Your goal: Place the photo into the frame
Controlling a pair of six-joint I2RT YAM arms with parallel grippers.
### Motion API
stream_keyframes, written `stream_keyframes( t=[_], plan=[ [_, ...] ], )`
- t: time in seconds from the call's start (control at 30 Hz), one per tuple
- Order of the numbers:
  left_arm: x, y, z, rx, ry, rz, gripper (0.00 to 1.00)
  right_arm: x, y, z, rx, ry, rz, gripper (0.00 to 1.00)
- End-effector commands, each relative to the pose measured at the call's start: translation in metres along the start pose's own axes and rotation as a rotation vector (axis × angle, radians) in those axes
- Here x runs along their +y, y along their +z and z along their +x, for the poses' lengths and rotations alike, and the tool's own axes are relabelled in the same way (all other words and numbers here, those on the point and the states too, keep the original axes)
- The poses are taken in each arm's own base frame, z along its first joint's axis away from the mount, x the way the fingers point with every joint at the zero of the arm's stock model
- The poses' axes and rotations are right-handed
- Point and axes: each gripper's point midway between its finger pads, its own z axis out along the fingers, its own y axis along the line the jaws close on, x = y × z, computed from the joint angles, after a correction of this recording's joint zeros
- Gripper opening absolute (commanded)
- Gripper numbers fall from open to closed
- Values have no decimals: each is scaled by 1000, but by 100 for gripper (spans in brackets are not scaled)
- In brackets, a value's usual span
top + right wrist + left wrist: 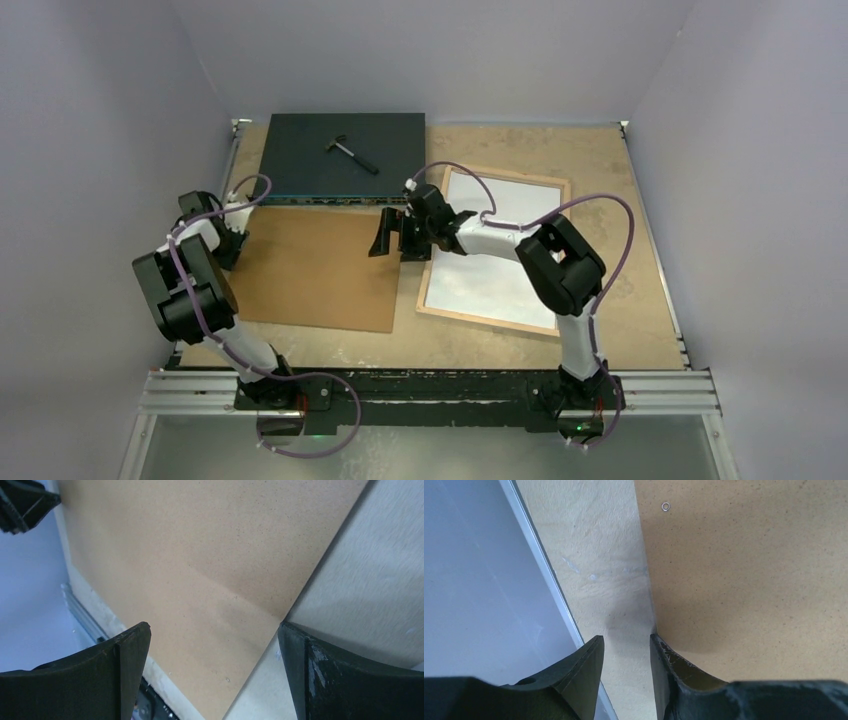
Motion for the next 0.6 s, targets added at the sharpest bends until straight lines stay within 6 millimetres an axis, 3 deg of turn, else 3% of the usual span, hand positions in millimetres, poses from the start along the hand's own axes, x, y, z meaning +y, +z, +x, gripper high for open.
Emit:
stream_keyframes(
  t=[0.0, 0.27, 0.57],
  plan=[
    [-94, 26, 23, 58, -6, 307, 38, 86, -38, 2, 4, -8, -276, 99],
    [-119, 22, 20, 59, 57, 345, 36, 94, -69, -7, -60, 27, -321, 99],
    [-147, 9, 6, 28, 190, 375, 33, 82, -93, -15, -128, 74, -307, 99]
  ],
)
